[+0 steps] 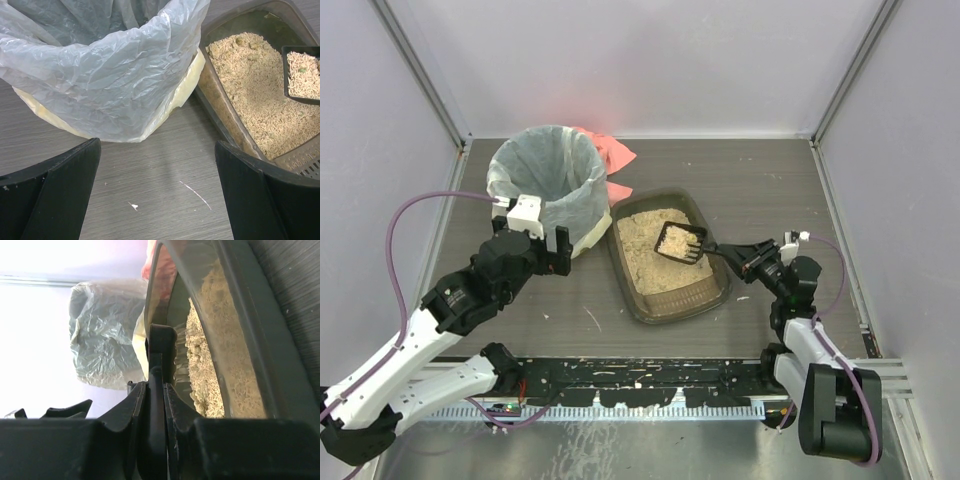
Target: Clean the litter box
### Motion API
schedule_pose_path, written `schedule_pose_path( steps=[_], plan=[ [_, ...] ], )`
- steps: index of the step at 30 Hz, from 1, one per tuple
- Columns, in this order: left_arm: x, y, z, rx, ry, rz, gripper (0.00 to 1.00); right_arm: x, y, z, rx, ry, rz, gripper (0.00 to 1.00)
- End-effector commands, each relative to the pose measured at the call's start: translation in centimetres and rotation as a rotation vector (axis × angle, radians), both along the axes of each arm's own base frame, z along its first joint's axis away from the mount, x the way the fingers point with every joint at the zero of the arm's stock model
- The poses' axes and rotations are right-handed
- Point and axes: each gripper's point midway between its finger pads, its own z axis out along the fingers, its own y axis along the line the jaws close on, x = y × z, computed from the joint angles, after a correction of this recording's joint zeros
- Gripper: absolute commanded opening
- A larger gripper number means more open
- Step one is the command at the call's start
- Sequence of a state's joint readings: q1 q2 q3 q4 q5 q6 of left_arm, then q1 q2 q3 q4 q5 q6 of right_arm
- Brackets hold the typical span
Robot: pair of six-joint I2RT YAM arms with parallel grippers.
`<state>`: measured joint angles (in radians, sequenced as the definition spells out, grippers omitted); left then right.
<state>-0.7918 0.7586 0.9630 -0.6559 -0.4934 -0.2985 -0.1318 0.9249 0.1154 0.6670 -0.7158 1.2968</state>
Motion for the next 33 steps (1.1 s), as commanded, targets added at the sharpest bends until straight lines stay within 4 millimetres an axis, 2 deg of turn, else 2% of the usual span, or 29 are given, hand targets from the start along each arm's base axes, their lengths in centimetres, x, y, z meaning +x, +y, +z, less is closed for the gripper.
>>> schedule_pose_path(
  steps=[1,2,4,5,8,9,12,16,20,23,24,27,31,33],
  plan=[
    [0.5,0.0,2.2,-0.042,-0.063,0.014,0.98,0.5,1.2,3.9,-0.023,-0.149,0.063,0.01],
    [0.5,-0.1,2.3,-0.047,-0.065,0.009,0.98,0.6,1.1,4.0,-0.026,-0.151,0.06,0.01],
    [0.5,-0.4,2.4,-0.049,-0.063,-0.002,0.98,1.2,-0.6,3.0,-0.027,-0.102,-0.014,0.01],
    [0.5,-0.4,2.4,-0.047,-0.06,-0.002,0.98,1.2,-0.6,3.1,-0.018,-0.106,-0.022,0.01],
    [0.6,-0.2,2.2,-0.043,-0.061,0.007,0.98,0.8,1.8,3.9,-0.019,-0.141,0.078,0.01],
    [0.6,-0.3,2.3,-0.045,-0.064,0.006,0.98,0.8,1.7,3.7,-0.02,-0.137,0.079,0.01],
    [0.6,-0.4,2.4,-0.043,-0.06,-0.002,0.98,1.1,-0.4,2.3,-0.003,-0.083,-0.015,0.01],
    [0.5,-0.1,2.4,-0.045,-0.068,0.006,0.98,0.6,2.0,3.7,-0.013,-0.143,0.074,0.01],
    [0.6,-0.4,2.4,-0.034,-0.058,-0.006,0.98,1.3,-0.5,2.7,-0.014,-0.096,-0.042,0.01],
    [0.6,-0.5,2.4,-0.037,-0.06,-0.014,0.98,0.8,2.1,3.9,-0.021,-0.14,0.067,0.01],
    [0.6,-0.7,2.5,-0.042,-0.063,-0.019,0.98,0.8,2.0,4.0,-0.022,-0.144,0.07,0.01],
    [0.6,-1.1,2.5,-0.045,-0.058,-0.036,0.98,1.3,-0.2,2.9,-0.012,-0.093,-0.026,0.01],
    [0.6,-1.2,2.2,-0.046,-0.055,-0.039,0.98,0.8,2.4,4.2,-0.017,-0.149,0.086,0.01],
    [0.6,-1.3,2.2,-0.046,-0.054,-0.04,0.98,1.1,1.1,3.6,-0.022,-0.125,0.036,0.01]
  ],
)
